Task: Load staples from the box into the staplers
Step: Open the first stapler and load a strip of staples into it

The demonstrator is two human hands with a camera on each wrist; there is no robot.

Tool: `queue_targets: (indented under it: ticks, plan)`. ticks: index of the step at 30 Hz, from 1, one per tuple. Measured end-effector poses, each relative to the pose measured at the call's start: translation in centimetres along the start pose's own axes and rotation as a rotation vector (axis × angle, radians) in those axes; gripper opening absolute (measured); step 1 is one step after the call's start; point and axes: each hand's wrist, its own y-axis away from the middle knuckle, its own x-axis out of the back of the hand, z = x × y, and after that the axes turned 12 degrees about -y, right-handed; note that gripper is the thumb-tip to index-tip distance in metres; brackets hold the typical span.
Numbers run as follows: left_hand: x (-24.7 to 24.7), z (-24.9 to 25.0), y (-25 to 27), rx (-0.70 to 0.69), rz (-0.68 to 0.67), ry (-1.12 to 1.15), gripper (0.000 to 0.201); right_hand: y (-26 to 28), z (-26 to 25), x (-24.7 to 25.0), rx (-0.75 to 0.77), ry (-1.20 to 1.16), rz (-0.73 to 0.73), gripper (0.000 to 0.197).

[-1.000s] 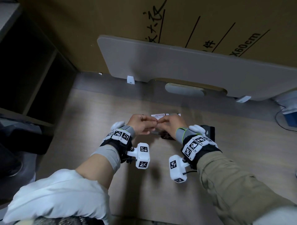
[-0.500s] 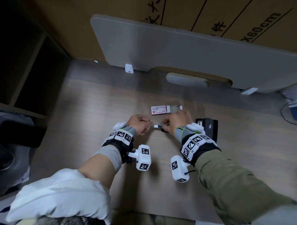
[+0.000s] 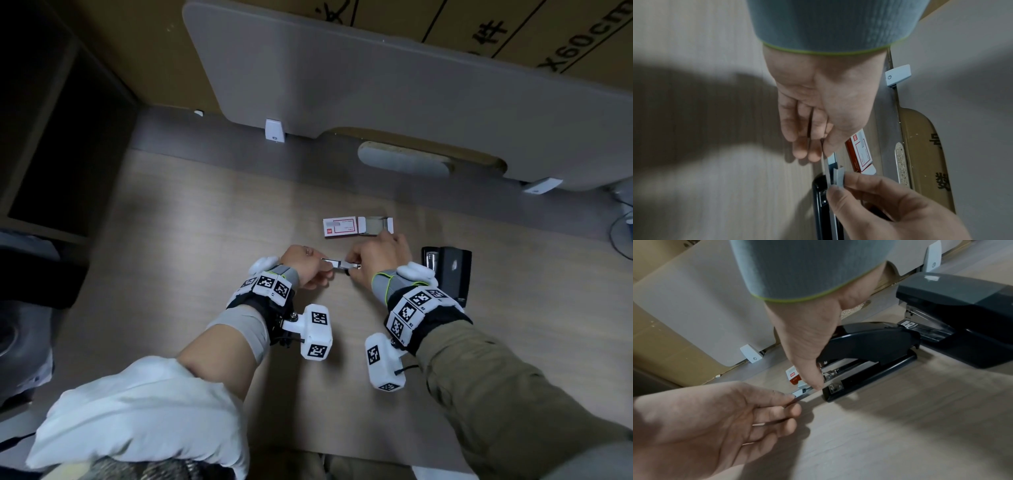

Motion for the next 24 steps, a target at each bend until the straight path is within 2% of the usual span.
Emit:
queue_targets:
  ticks: [4,15,24]
  plan:
    - [0.0,0.0,0.1,0.005,-0.003,0.006,0.009,-0.1,-0.2,-0.1,0.023,0.048,-0.006,0.014]
    - [0.2,-0.4,0.0,-0.025,-0.020,0.010,0.001,-1.1,-1.0,0.1,0.024,0.154,-0.088,0.021]
    - [0.2,-0.2,0.2,-0.013,-0.017,0.006,0.005,-0.9,-1.1,0.5,-0.006,0.175,-0.104,0.022]
